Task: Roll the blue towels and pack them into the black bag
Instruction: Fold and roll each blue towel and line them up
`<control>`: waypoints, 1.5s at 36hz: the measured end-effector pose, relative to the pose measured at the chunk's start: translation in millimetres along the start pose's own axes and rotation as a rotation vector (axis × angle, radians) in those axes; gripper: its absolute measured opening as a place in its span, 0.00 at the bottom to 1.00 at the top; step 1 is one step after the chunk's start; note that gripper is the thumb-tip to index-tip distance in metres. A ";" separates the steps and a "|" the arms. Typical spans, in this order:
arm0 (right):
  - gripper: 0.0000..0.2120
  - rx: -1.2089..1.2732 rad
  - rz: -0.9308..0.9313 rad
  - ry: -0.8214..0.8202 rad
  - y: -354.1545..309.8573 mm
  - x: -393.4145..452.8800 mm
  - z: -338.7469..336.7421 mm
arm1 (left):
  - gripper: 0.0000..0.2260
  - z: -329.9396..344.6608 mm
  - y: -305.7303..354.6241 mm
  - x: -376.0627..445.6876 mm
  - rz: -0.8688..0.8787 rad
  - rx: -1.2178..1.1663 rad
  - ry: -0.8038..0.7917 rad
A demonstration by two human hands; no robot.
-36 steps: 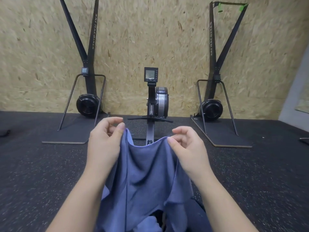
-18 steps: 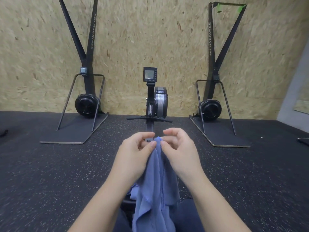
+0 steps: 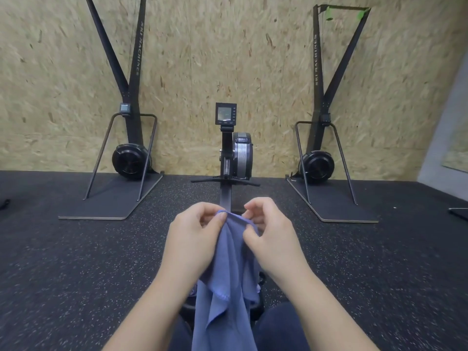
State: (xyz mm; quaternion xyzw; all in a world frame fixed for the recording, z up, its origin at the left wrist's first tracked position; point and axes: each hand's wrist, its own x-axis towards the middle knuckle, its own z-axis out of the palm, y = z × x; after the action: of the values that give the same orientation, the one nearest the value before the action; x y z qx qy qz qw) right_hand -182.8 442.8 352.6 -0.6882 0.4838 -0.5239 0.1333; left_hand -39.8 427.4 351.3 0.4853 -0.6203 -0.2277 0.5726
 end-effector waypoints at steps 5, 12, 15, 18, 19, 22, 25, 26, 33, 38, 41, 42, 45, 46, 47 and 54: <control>0.20 -0.015 0.036 0.022 10.8 0.8 -7.8 | 0.08 -9.8 -2.0 6.1 0.013 -0.056 0.055; 0.18 -0.027 0.098 0.038 19.0 0.7 -17.2 | 0.07 -21.2 0.3 12.6 0.022 -0.141 0.126; 0.14 0.015 0.141 0.049 19.7 -0.2 -18.4 | 0.07 -25.7 -1.0 14.1 0.029 -0.144 0.155; 0.13 0.057 0.155 0.085 18.2 -1.0 -17.1 | 0.06 -29.2 -3.1 15.9 0.015 -0.153 0.170; 0.13 0.072 0.153 0.093 16.5 -1.1 -16.5 | 0.06 -30.0 -4.5 16.7 0.009 -0.157 0.173; 0.13 0.123 0.136 0.109 10.1 -2.2 -16.4 | 0.05 -32.7 -8.2 17.8 -0.003 -0.169 0.183; 0.13 0.150 0.127 0.120 5.4 -2.0 -16.6 | 0.05 -35.9 -11.2 18.2 -0.014 -0.179 0.196; 0.13 0.153 0.127 0.122 5.3 -1.8 -16.0 | 0.05 -36.8 -12.0 18.7 -0.017 -0.177 0.202; 0.11 0.146 0.135 0.142 5.8 -3.7 -14.7 | 0.05 -43.0 -21.7 20.9 -0.051 -0.169 0.220; 0.10 0.217 0.189 0.143 -0.3 1.7 -3.7 | 0.04 -31.0 -30.3 18.8 -0.144 -0.213 0.138; 0.10 0.233 0.204 0.117 -4.1 6.6 7.8 | 0.03 -19.9 -29.1 12.0 -0.187 -0.300 0.070; 0.10 0.235 0.206 0.110 -4.4 7.5 11.7 | 0.03 -16.4 -27.7 9.0 -0.200 -0.342 0.053; 0.10 0.263 0.222 0.087 -7.1 7.2 20.4 | 0.03 -7.7 -22.3 2.3 -0.247 -0.463 0.012; 0.10 0.277 0.223 0.077 -8.0 6.4 22.1 | 0.04 -5.9 -20.1 0.6 -0.254 -0.485 -0.002; 0.10 0.288 0.223 0.070 -9.3 5.7 23.0 | 0.04 -5.1 -19.2 -0.4 -0.249 -0.485 -0.016; 0.09 0.362 0.308 0.076 -7.7 1.0 18.1 | 0.17 -8.2 -17.0 -5.9 -0.234 -0.473 -0.165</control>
State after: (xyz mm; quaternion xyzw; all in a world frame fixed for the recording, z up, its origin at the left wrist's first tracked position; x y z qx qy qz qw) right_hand -163.4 440.0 351.0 -0.5508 0.4862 -0.6012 0.3144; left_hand -27.1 427.4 336.1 0.3864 -0.5342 -0.4695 0.5873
